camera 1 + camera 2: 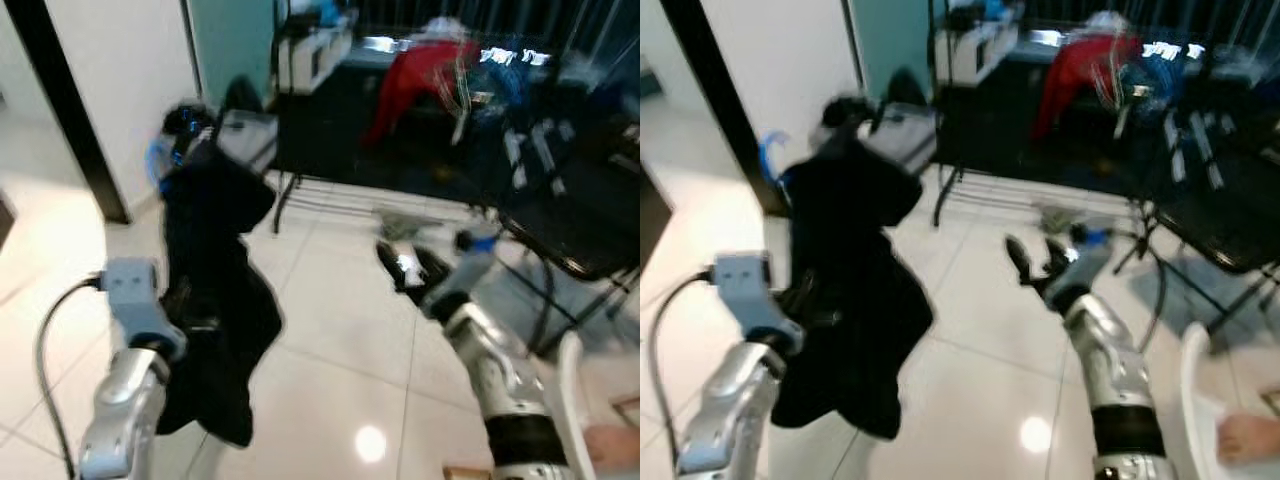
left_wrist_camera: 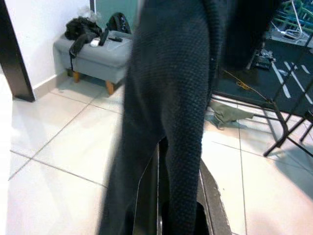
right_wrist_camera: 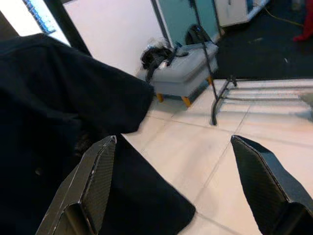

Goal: Hang hanger

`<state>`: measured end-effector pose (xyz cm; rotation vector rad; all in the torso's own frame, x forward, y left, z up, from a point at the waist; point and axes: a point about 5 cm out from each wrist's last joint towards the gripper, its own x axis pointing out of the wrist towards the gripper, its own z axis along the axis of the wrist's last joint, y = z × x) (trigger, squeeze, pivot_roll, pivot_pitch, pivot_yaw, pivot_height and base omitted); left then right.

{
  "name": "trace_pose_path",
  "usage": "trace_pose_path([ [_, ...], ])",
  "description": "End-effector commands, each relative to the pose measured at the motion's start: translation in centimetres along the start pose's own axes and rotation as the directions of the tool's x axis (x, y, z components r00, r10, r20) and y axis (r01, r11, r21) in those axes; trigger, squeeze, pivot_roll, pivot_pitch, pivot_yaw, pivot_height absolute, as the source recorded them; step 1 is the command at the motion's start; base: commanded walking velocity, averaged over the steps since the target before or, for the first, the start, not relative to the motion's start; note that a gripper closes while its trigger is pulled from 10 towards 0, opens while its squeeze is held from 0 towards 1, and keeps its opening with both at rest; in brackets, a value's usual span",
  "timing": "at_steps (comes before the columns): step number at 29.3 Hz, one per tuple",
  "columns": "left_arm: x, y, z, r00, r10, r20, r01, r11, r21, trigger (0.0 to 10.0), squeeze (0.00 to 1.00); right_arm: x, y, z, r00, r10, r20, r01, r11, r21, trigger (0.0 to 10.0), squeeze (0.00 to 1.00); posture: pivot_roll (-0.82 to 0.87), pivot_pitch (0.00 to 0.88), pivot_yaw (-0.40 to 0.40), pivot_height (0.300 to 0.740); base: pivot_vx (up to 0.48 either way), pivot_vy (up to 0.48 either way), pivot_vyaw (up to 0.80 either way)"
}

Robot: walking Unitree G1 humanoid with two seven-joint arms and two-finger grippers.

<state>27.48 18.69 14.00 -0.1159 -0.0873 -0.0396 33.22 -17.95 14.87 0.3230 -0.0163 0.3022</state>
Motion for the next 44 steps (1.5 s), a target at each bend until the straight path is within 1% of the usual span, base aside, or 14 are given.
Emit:
trace_pose_path([
  [1, 0.3, 0.0, 1.0, 0.998, -0.016, 0.062, 0.015, 1.0, 0.013, 10.0, 0.0, 0.1, 0.2, -0.2, 1.0, -0.004, 0.003, 0.004, 1.0, -0.003, 10.0, 0.0, -0.02, 0.0, -0.013, 0.74, 0.48, 0.0, 0.0],
  [3, 0.5, -0.7, 0.9, 0.996, -0.059, 0.063, 0.058, 0.998, 0.018, 10.0, 0.0, 0.0, -0.1, -0.3, 1.0, -0.014, -0.003, 0.014, 1.0, -0.018, 10.0, 0.0, -0.03, 0.0, -0.008, 0.74, 0.48, 0.0, -0.21],
  [5, 0.5, -0.7, 0.9, 0.996, -0.059, 0.063, 0.058, 0.998, 0.018, 10.0, 0.0, 0.0, -0.1, -0.3, 1.0, -0.014, -0.003, 0.014, 1.0, -0.018, 10.0, 0.0, -0.03, 0.0, -0.008, 0.74, 0.48, 0.0, -0.41],
  [9, 0.6, -1.3, 0.9, 0.992, -0.105, 0.064, 0.103, 0.994, 0.029, 10.0, 0.0, 0.0, -0.3, -0.4, 1.0, -0.02, -0.012, 0.02, 1.0, -0.018, 10.0, 0.0, -0.05, 0.0, -0.001, 0.74, 0.48, 0.0, -0.8],
  [15, 1.0, -2.3, 0.9, 0.985, -0.163, 0.057, 0.159, 0.985, 0.073, 10.0, 0.0, 0.0, -0.6, -0.4, 1.0, -0.028, -0.009, 0.028, 0.999, -0.018, 10.0, 0.0, -0.07, 0.0, 0.003, 0.74, 0.48, 0.0, -0.8],
  [20, 1.8, -2.9, 1.1, 0.989, -0.138, 0.044, 0.132, 0.985, 0.112, 10.0, 0.0, -0.1, -0.7, -0.1, 0.999, -0.037, 0.017, 0.037, 0.998, -0.047, 10.0, 0.0, -0.08, 0.0, 0.009, 0.74, 0.48, 0.0, -0.32],
  [29, 3.0, -3.1, 1.1, 0.998, -0.068, 0.016, 0.065, 0.988, 0.139, 10.0, 0.0, -0.1, -0.5, 0.0, 0.999, -0.028, 0.026, 0.029, 0.999, -0.043, 10.0, 0.0, -0.1, 0.0, 0.023, 0.74, 0.48, 0.0, 0.0],
  [33, 3.4, -3.8, 1.1, 0.997, -0.083, 0.005, 0.082, 0.988, 0.135, 10.0, 0.0, -0.1, -0.5, 0.0, 0.999, -0.026, 0.028, 0.027, 0.999, -0.043, 10.0, 0.0, -0.1, 0.0, 0.028, 0.74, 0.48, 0.0, 0.0],
  [34, 3.7, -4.8, 1.0, 0.995, -0.097, -0.007, 0.097, 0.988, 0.12, 10.0, 0.0, 0.0, -0.4, 0.1, 0.999, -0.022, 0.03, 0.024, 0.999, -0.046, 10.0, 0.0, -0.1, 0.0, 0.027, 0.74, 0.48, 0.0, 0.0],
  [35, 3.7, -4.8, 1.0, 0.995, -0.097, -0.007, 0.097, 0.988, 0.12, 10.0, 0.0, 0.0, -0.4, 0.1, 0.999, -0.022, 0.03, 0.024, 0.999, -0.046, 10.0, 0.0, -0.1, 0.0, 0.027, 0.74, 0.48, 0.0, 0.0],
  [36, 3.9, -5.3, 1.0, 0.995, -0.104, -0.012, 0.104, 0.987, 0.119, 10.0, 0.0, 0.1, -0.4, 0.1, 0.999, -0.019, 0.031, 0.021, 0.999, -0.049, 10.0, 0.0, -0.1, 0.0, 0.029, 0.74, 0.48, 0.0, 0.0],
  [37, 3.9, -5.3, 1.0, 0.995, -0.104, -0.012, 0.104, 0.987, 0.119, 10.0, 0.0, 0.1, -0.4, 0.1, 0.999, -0.019, 0.031, 0.021, 0.999, -0.049, 10.0, 0.0, -0.1, 0.0, 0.029, 0.74, 0.48, 0.0, 0.0],
  [39, 4.3, -6.1, 0.9, 0.994, -0.104, -0.028, 0.106, 0.989, 0.101, 10.0, 0.0, 0.2, -0.2, 0.1, 0.999, -0.008, 0.031, 0.01, 0.998, -0.057, 10.0, 0.0, -0.11, 0.0, 0.03, 0.74, 0.48, 0.0, 0.0],
  [44, 5.0, -6.6, 0.5, 0.995, -0.068, -0.07, 0.075, 0.993, 0.095, 10.0, 0.0, 0.2, 0.2, 0.1, 0.999, 0.033, 0.026, -0.031, 0.996, -0.089, 10.0, 0.0, -0.11, 0.0, 0.031, 0.74, 0.48, 0.0, 0.32],
])
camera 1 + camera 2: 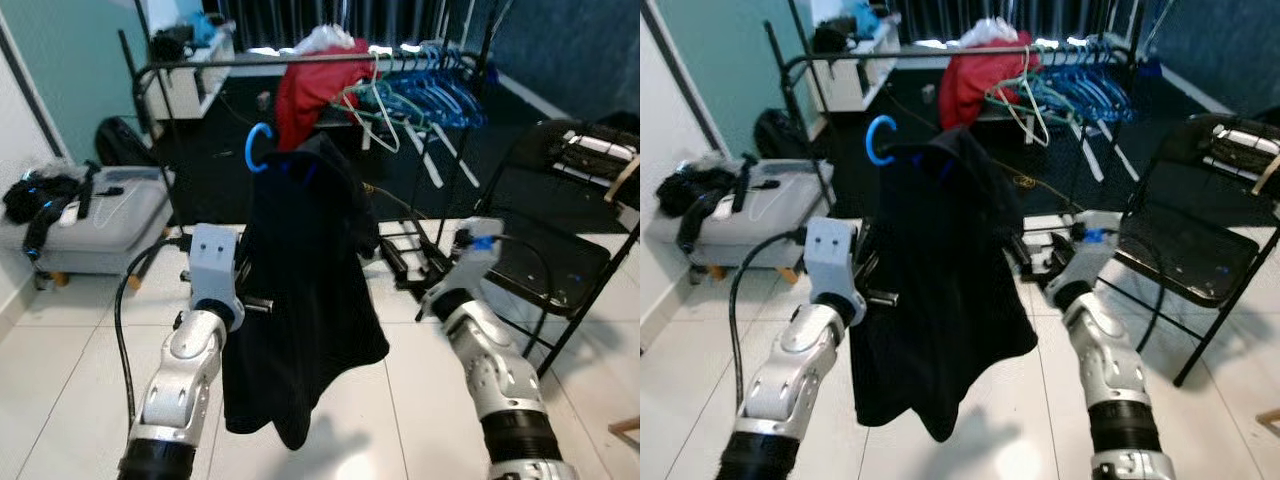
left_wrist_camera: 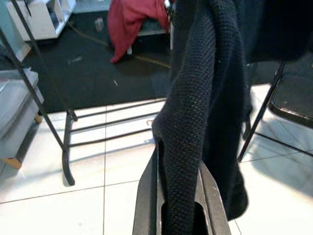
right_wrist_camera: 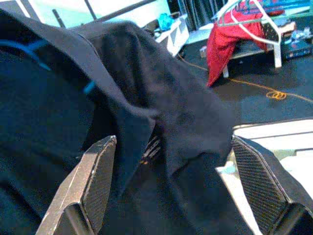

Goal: Hang hanger

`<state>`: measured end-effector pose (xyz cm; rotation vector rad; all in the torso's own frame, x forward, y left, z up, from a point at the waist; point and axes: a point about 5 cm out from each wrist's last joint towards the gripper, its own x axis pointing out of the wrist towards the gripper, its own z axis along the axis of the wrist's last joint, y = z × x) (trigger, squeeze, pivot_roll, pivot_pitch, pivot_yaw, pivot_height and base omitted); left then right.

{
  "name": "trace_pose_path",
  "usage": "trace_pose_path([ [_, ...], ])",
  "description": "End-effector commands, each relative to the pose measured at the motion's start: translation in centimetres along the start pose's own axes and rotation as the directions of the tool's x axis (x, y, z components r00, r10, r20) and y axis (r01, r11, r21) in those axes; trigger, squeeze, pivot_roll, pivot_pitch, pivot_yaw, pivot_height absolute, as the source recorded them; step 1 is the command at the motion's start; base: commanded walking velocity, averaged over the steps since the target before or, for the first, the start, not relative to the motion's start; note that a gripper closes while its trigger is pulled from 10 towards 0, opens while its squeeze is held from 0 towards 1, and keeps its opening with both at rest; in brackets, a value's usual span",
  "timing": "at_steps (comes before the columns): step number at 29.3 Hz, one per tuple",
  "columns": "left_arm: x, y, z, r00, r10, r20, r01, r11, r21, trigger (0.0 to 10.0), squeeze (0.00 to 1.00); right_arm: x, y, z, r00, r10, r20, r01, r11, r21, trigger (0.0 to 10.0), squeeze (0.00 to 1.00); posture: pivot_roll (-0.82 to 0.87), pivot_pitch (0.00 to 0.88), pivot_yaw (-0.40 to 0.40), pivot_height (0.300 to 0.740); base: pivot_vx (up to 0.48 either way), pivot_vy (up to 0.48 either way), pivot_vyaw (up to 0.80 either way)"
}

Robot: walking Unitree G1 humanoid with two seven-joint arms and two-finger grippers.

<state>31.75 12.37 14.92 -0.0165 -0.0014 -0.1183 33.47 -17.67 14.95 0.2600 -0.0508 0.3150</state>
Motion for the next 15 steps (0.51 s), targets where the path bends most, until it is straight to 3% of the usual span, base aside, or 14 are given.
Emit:
trace_pose_path([
  [1, 0.56, -0.42, 0.78, 1.0, 0.007, 0.02, -0.007, 1.0, 0.002, 10.0, 0.0, -0.15, 0.03, 0.22, 1.0, 0.021, 0.015, -0.021, 1.0, -0.018, 10.0, 0.0, -0.11, 0.0, 0.033, 0.74, 0.48, 0.0, 0.8],
  [4, 0.7, -0.52, 0.7, 1.0, 0.006, 0.01, -0.006, 1.0, 0.007, 10.0, 0.0, -0.21, 0.0, 0.34, 0.999, 0.021, 0.029, -0.021, 1.0, -0.008, 10.0, 0.0, -0.11, 0.0, 0.033, 0.74, 0.48, 0.0, 0.8],
  [15, 0.85, -1.35, 0.46, 0.999, -0.024, -0.024, 0.024, 1.0, 0.01, 10.0, 0.0, -0.07, -0.05, 0.2, 1.0, -0.005, 0.03, 0.004, 1.0, 0.019, 10.0, 0.0, -0.1, 0.0, 0.045, 0.74, 0.48, 0.0, 0.0],
])
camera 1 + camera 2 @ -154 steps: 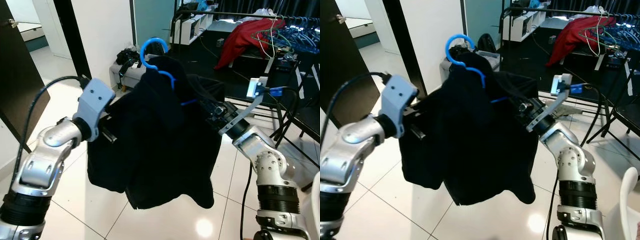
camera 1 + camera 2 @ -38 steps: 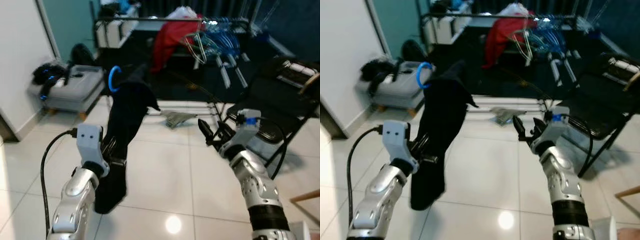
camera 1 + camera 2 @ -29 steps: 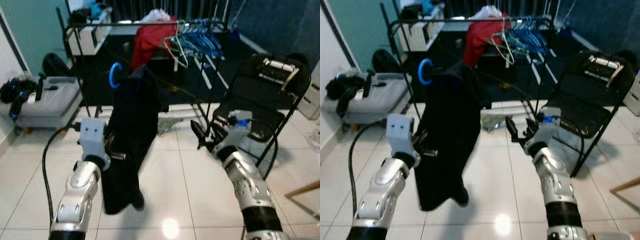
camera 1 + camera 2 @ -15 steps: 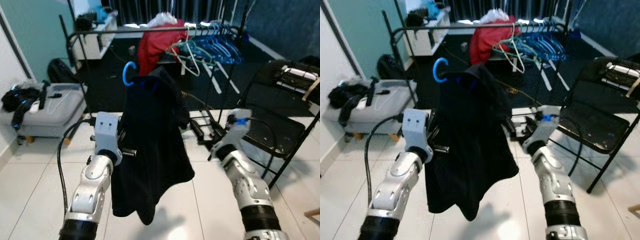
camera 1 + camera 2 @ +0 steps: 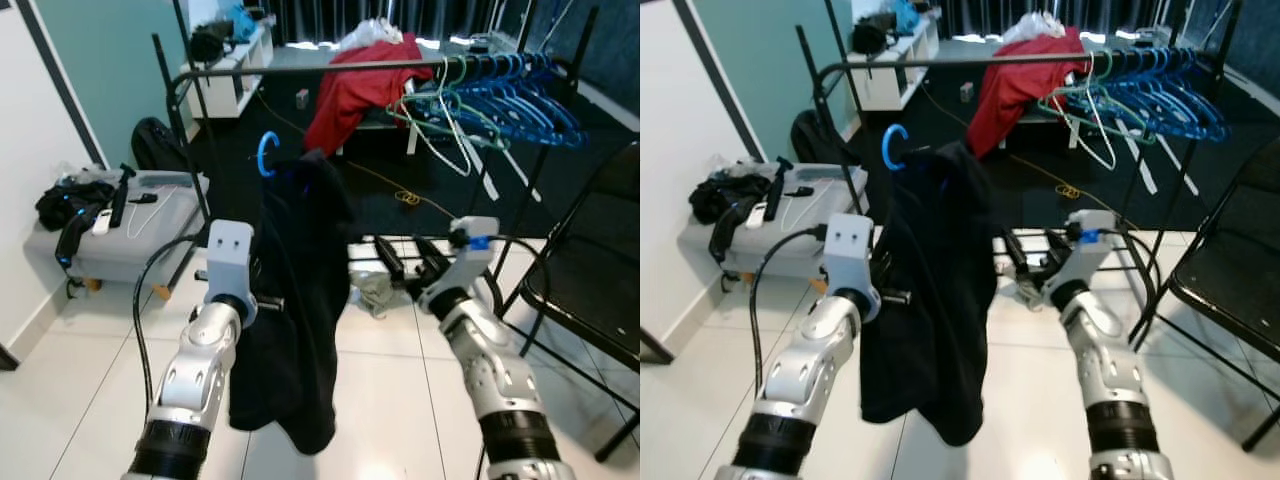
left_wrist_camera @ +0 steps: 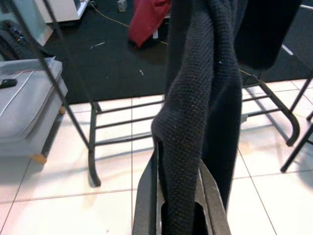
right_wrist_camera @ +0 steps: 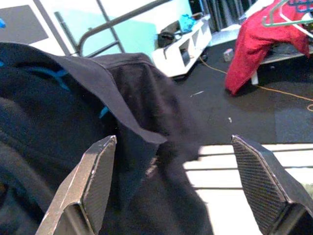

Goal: Hang hanger

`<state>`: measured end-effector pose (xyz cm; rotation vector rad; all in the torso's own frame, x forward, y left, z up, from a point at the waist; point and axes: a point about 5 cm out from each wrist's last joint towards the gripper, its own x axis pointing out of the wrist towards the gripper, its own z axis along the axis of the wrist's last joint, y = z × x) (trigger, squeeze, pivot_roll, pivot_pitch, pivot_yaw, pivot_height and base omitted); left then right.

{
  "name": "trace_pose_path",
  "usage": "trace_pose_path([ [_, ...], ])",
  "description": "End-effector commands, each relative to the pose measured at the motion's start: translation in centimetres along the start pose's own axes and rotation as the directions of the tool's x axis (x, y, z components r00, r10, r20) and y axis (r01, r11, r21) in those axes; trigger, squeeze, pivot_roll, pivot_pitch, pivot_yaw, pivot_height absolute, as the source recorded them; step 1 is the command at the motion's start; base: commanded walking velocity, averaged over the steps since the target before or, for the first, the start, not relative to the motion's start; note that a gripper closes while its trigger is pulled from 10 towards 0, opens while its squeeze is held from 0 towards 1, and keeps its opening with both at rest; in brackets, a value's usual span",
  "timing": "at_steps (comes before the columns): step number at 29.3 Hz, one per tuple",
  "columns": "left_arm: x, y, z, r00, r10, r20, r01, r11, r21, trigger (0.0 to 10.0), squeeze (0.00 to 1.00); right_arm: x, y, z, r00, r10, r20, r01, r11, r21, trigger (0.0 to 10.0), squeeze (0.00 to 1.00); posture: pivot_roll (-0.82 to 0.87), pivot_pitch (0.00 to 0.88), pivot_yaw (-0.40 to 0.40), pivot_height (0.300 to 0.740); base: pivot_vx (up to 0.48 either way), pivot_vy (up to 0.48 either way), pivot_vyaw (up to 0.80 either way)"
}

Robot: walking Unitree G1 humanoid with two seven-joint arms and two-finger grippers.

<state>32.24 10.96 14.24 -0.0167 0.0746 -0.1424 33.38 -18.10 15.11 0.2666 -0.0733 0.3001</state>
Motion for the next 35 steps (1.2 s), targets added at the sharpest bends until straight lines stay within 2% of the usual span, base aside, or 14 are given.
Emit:
trace_pose_path([
  [1, 0.1, -0.2, 1.1, 0.999, -0.002, 0.049, 0.002, 1.0, 0.014, 10.0, 0.0, 0.2, 0.3, -0.1, 1.0, 0.009, 0.005, -0.009, 1.0, 0.019, 10.0, 0.0, -0.1, 0.0, 0.045, 0.74, 0.48, 0.0, 0.0],
  [5, 0.1, -0.6, 1.0, 0.999, -0.016, 0.038, 0.015, 1.0, 0.025, 10.0, 0.0, 0.2, 0.5, -0.2, 1.0, 0.01, 0.006, -0.01, 1.0, 0.029, 10.0, 0.0, -0.1, 0.0, 0.047, 0.74, 0.452, 0.0, 0.0],
  [10, 0.2, -1.3, 0.9, 0.998, -0.051, 0.031, 0.05, 0.998, 0.043, 10.0, 0.0, 0.2, 0.5, -0.2, 1.0, 0.006, 0.01, -0.006, 0.999, 0.035, 10.0, 0.0, -0.11, 0.0, 0.053, 0.74, 0.383, -0.283, 0.0],
  [24, 0.2, -1.8, 1.0, 0.997, -0.071, 0.027, 0.07, 0.997, 0.043, 10.0, 0.0, 0.1, 0.5, -0.2, 1.0, 0.003, 0.014, -0.004, 0.999, 0.041, 10.0, 0.0, -0.11, 0.0, 0.06, 0.74, 0.357, -0.317, 0.0],
  [30, 0.4, -1.3, 0.9, 0.999, -0.046, 0.019, 0.046, 0.999, 0.02, 10.0, 0.0, 0.2, 0.5, -0.2, 1.0, 0.006, 0.011, -0.007, 0.999, 0.039, 10.0, 0.0, -0.12, 0.0, 0.061, 0.74, 0.412, -0.161, 0.0],
  [32, 0.6, -0.5, 0.9, 1.0, -0.007, 0.006, 0.007, 1.0, 0.001, 10.0, 0.0, 0.2, 0.6, -0.3, 1.0, 0.01, 0.008, -0.011, 0.999, 0.037, 10.0, 0.0, -0.12, 0.0, 0.064, 0.74, 0.48, 0.0, 0.0],
  [35, 0.7, -0.2, 1.0, 1.0, 0.004, 0.004, -0.004, 1.0, 0.0, 10.0, 0.0, 0.2, 0.7, -0.3, 1.0, 0.012, 0.007, -0.012, 0.999, 0.037, 10.0, 0.0, -0.12, 0.0, 0.064, 0.74, 0.48, 0.0, 0.0],
])
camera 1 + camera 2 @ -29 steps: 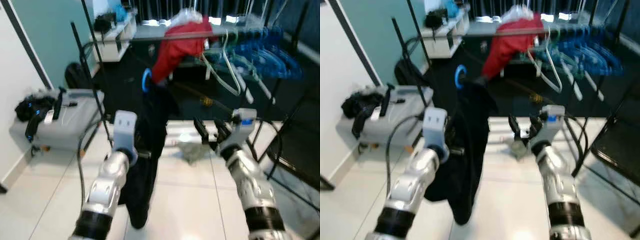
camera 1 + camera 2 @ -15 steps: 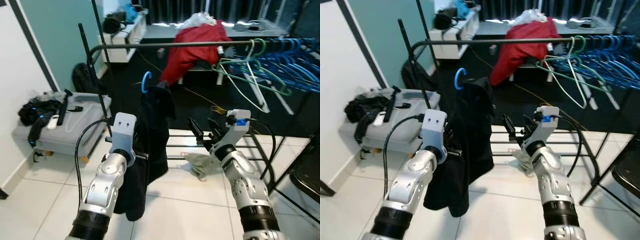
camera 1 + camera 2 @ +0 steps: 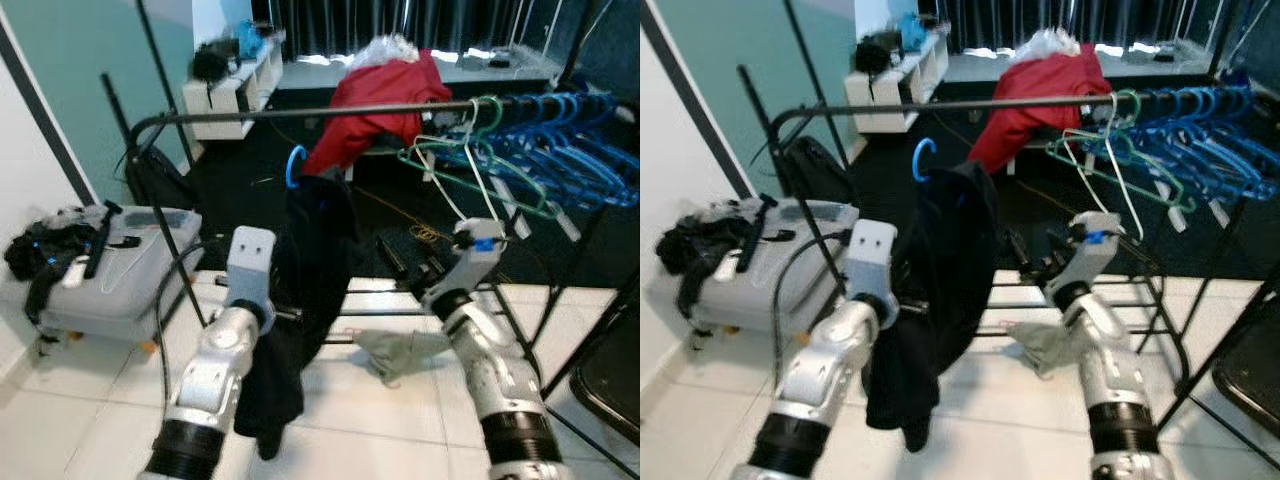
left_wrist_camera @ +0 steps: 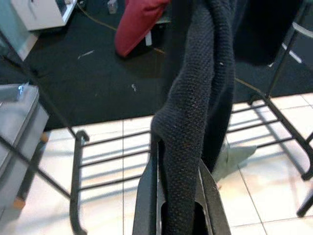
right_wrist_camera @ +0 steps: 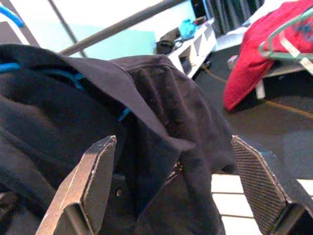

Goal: Hang hanger

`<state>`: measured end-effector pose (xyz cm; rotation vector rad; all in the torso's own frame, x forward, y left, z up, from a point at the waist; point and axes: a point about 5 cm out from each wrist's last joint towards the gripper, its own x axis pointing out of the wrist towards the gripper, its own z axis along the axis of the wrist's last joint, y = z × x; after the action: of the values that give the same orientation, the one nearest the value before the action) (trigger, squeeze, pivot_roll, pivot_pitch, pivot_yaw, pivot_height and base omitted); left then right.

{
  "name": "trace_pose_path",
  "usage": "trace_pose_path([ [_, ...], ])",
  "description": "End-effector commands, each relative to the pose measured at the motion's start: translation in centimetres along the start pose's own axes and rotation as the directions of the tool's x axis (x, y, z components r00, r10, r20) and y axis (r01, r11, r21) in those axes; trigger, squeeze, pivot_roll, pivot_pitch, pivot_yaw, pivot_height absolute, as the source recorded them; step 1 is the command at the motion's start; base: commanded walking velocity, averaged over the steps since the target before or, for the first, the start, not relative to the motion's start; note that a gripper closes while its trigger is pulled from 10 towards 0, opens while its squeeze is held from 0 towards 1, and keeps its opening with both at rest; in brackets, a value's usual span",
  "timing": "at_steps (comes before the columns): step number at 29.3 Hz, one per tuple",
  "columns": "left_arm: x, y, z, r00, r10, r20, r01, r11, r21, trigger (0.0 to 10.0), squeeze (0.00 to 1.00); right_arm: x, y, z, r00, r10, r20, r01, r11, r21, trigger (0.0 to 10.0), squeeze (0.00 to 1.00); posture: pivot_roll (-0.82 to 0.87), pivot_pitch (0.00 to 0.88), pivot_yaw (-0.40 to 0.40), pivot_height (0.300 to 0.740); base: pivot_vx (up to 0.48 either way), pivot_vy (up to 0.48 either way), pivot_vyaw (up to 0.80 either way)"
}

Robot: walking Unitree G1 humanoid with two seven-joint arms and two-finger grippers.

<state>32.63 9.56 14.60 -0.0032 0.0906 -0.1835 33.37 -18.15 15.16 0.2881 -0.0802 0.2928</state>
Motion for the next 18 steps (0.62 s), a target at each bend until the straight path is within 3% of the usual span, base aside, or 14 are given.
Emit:
trace_pose_path([
  [1, 0.1, 1.2, 0.6, 0.999, 0.046, 0.021, -0.045, 0.999, -0.014, 10.0, 0.0, 0.2, 0.7, -0.4, 1.0, 0.019, -0.004, -0.019, 1.0, 0.019, 10.0, 0.0, -0.12, 0.0, 0.064, 0.74, 0.48, 0.0, 0.0],
  [9, 0.2, 1.7, 0.8, 0.996, 0.083, 0.022, -0.083, 0.996, -0.027, 10.0, 0.0, 0.2, 0.7, -0.4, 1.0, 0.019, -0.003, -0.018, 1.0, 0.02, 10.0, 0.0, -0.13, 0.0, 0.068, 0.74, 0.48, 0.0, 0.0],
  [18, 0.3, 3.8, 1.3, 0.984, 0.174, 0.03, -0.172, 0.983, -0.068, 10.0, 0.0, 0.1, 0.7, -0.4, 1.0, 0.021, -0.004, -0.021, 1.0, 0.023, 10.0, 0.0, -0.13, 0.0, 0.066, 0.74, 0.48, 0.0, 0.0],
])
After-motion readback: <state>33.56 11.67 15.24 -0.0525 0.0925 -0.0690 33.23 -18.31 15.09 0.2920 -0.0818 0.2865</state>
